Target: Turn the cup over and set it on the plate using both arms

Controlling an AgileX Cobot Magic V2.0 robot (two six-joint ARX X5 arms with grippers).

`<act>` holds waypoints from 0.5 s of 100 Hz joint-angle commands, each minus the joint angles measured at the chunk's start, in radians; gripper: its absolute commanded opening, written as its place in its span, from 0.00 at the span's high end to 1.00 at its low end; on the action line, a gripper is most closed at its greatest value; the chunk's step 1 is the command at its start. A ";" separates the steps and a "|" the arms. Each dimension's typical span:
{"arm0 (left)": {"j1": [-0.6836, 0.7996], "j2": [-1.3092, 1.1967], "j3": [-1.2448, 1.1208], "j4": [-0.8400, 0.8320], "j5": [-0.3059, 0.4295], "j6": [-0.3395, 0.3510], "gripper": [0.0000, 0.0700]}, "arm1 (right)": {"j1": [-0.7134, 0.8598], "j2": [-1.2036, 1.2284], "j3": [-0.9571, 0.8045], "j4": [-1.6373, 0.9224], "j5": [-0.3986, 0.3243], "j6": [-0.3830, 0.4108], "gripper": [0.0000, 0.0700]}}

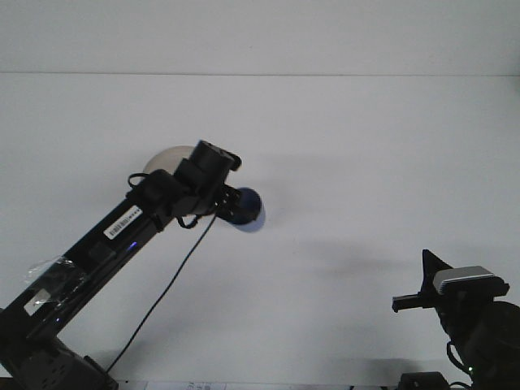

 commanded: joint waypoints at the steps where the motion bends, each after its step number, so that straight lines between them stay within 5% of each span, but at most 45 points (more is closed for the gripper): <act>1: 0.064 0.021 0.041 0.008 -0.056 0.013 0.99 | 0.000 0.005 0.010 0.008 0.003 0.006 1.00; 50: 0.397 0.190 0.064 0.039 -0.070 0.046 0.99 | 0.000 0.005 0.010 0.009 0.003 0.006 1.00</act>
